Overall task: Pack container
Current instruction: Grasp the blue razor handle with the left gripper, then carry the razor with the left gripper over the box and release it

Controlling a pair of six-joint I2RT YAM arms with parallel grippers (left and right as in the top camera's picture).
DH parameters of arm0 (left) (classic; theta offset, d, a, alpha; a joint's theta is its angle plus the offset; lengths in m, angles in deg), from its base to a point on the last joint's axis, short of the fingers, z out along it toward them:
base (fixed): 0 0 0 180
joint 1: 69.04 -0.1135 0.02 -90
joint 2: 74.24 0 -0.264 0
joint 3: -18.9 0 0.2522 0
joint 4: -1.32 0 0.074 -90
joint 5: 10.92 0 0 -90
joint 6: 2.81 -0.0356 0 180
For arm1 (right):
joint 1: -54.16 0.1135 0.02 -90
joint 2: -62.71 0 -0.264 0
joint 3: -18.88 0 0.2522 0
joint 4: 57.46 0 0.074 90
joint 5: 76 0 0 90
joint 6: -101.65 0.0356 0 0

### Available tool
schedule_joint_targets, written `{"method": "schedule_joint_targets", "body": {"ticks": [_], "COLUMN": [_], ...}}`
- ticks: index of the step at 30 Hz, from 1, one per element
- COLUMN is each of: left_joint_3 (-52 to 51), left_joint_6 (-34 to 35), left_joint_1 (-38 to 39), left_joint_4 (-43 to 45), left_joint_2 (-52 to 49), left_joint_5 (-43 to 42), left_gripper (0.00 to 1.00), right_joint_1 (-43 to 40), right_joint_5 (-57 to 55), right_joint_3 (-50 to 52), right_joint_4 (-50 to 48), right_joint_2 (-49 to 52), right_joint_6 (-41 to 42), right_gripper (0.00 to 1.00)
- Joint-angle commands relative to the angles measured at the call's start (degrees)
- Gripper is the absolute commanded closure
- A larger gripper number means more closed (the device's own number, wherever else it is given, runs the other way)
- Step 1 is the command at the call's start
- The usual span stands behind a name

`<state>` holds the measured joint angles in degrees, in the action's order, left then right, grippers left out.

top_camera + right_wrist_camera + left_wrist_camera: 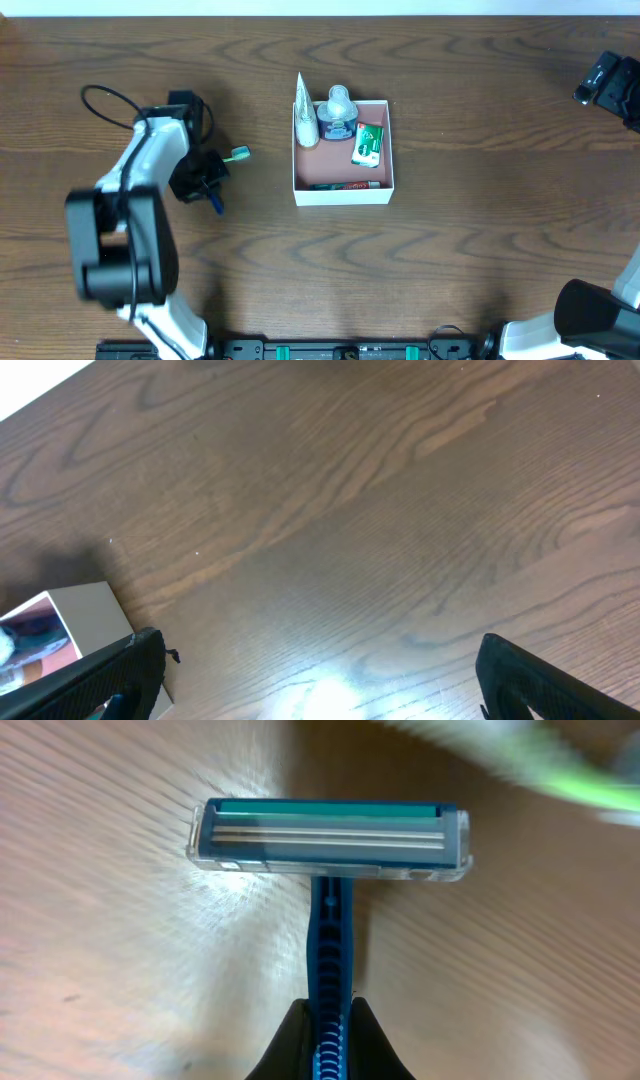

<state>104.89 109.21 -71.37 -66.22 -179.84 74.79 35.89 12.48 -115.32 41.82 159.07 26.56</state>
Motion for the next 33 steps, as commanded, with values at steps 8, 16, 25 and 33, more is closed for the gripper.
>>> {"method": "schedule_joint_targets", "body": {"ticks": [8, 16, 25, 33], "left_joint_3": [0.35, 0.35, 0.33, 0.33], "left_joint_6": [-15.96, -21.70, -35.17, -52.13], "left_joint_1": [14.27, 30.75, 38.21, 38.69], "left_joint_4": [3.32, 15.74, 22.03, 21.92], "left_joint_2": [27.50, 34.62, 29.00, 19.37], "left_joint_5": [0.90, 3.52, 3.52, 3.48], "left_gripper": [0.94, 0.94, 0.94, 0.94], "right_joint_1": [-0.17, -0.15, -0.15, -0.15], "right_joint_5": [-0.61, -0.59, -0.59, -0.61], "right_joint_3": [-0.66, -0.66, -0.66, -0.66], "right_joint_4": [0.04, 0.07, 0.07, 0.07], "right_joint_2": [-0.13, -0.13, -0.13, -0.13], "right_joint_6": [0.90, 0.90, 0.90, 0.90], "right_gripper": [0.01, 0.01, 0.01, 0.01]}}
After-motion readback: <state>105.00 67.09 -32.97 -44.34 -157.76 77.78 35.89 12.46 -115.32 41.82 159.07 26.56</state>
